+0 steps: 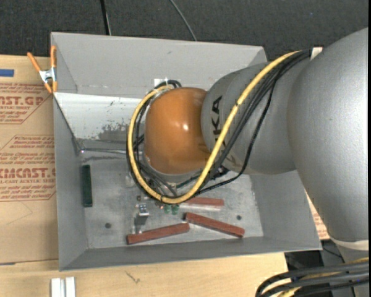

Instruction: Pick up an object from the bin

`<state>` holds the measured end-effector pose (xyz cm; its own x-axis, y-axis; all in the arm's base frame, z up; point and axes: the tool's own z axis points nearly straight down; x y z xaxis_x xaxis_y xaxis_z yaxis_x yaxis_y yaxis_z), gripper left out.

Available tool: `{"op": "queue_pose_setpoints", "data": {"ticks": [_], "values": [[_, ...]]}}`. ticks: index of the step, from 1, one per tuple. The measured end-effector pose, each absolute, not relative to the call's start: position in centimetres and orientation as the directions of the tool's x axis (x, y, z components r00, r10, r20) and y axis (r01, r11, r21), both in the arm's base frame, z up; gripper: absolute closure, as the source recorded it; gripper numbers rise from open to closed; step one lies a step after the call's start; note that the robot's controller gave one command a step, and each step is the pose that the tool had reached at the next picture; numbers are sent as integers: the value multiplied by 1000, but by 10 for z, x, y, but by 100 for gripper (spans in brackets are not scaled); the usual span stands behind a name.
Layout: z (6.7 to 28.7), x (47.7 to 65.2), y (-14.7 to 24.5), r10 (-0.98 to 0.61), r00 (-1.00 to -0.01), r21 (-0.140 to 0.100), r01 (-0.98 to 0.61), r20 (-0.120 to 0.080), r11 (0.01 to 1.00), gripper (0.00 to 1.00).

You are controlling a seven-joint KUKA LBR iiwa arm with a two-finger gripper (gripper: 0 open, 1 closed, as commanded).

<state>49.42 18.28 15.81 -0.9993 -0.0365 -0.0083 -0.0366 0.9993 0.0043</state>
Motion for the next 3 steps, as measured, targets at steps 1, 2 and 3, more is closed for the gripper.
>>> {"op": "queue_pose_setpoints", "data": {"ticks": [1, 2, 3], "values": [[123, 491, 156, 65, -998, -3, 65, 6, 998, 0], [119, 492, 146, 255, -967, 0, 255, 1, 967, 0], [100, 491, 121, 31, -1000, 0, 31, 0, 1000, 0]]}}
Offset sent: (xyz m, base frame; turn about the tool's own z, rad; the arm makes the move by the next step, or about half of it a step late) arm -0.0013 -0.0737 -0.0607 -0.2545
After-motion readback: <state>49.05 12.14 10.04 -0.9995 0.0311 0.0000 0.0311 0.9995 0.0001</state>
